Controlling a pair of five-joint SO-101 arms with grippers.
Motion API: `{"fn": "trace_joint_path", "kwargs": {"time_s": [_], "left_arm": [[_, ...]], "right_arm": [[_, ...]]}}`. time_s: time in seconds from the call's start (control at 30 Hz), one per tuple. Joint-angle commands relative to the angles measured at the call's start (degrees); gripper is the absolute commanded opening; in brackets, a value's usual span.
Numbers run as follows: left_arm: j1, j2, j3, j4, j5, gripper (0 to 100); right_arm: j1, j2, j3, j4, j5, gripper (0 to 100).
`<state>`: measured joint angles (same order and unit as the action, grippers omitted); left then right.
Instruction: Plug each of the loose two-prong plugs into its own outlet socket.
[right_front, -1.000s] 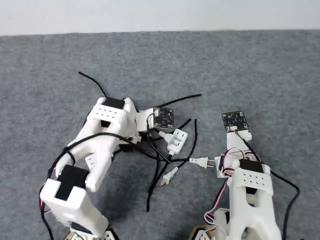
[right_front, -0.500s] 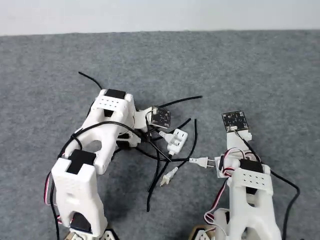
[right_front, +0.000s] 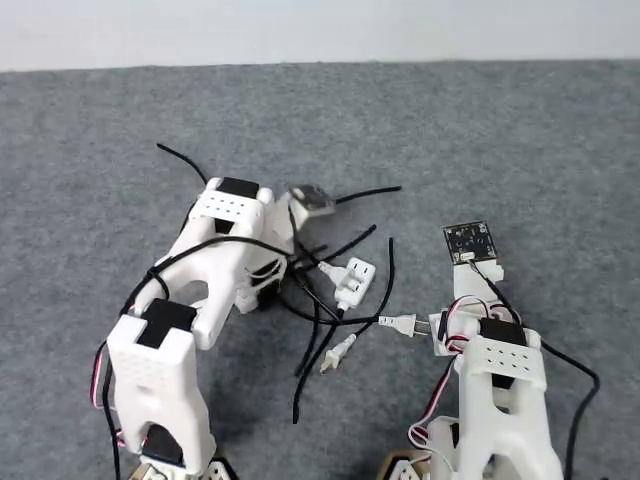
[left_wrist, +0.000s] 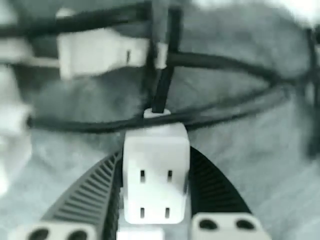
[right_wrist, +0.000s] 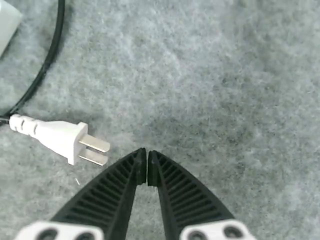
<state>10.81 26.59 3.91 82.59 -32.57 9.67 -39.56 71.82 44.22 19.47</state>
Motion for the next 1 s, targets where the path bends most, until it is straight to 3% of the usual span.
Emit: {"fn": "trace_joint_path", "kwargs": {"time_s": [0.0,0.17,0.37,0.47,0.7,0.87,0.97], "left_arm": [[0.1,-9.5,-2.7,0.8,24.5,1],[0.6,-22.7,3.7,0.4,35.8,1],[1.1,-37.4,18.2,0.1,39.6,1],[4.3,-41.9,30.8,-5.4,40.1,1],[10.3,-45.4,55.1,-29.5,43.0,1],[11.1,-45.8,57.7,-30.2,61.6,1],[11.0,-45.8,57.0,-30.2,62.0,2]], "right_arm": [[-0.6,0.1,-0.5,-1.0,0.7,1.2],[-0.5,0.0,-0.5,-1.0,0.7,1.2],[-0.5,0.0,-0.5,-1.0,0.8,1.2],[-0.5,0.0,-0.5,-1.1,0.8,1.2],[-0.5,0.0,-0.5,-1.1,0.8,1.2],[-0.5,0.0,-0.5,-1.1,0.7,1.2],[-0.5,0.0,-0.5,-1.1,0.6,1.2]]}}
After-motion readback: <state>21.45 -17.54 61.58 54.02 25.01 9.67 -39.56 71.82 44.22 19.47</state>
